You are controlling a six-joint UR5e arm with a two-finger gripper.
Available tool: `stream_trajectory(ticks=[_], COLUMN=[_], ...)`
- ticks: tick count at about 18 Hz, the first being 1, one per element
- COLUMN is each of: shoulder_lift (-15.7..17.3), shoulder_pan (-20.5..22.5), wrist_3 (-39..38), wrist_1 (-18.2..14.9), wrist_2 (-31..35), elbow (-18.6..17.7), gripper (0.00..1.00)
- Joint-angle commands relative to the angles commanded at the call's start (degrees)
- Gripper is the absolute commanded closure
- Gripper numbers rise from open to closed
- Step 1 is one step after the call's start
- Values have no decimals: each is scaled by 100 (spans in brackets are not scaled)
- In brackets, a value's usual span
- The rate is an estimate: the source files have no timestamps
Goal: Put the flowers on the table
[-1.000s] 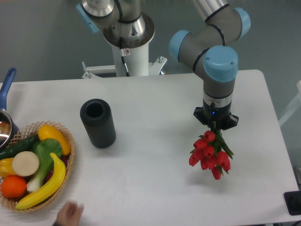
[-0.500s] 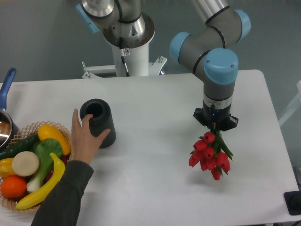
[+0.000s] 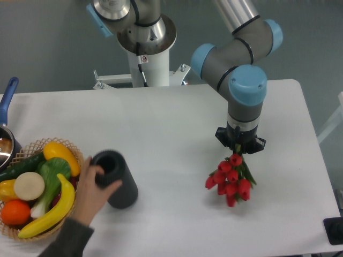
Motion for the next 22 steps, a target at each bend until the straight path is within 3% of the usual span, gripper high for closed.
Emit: stream_trajectory(ticks=[4,7,9,10,11,19,22], shoulder_lift=[-35,-35,-18,-9,-9,35,35], shoulder_pan=[0,9,17,26,18,97,184], wrist_3=[0,9,9,35,26,70,70], wrist_1=[9,18,18,18,44,79,272], wrist_2=[-9,-35,-70,-70,-62,-35,-44], elbow=[44,44,44,18,-26,-105,-140], gripper=[54,38,35,10,0,0,0])
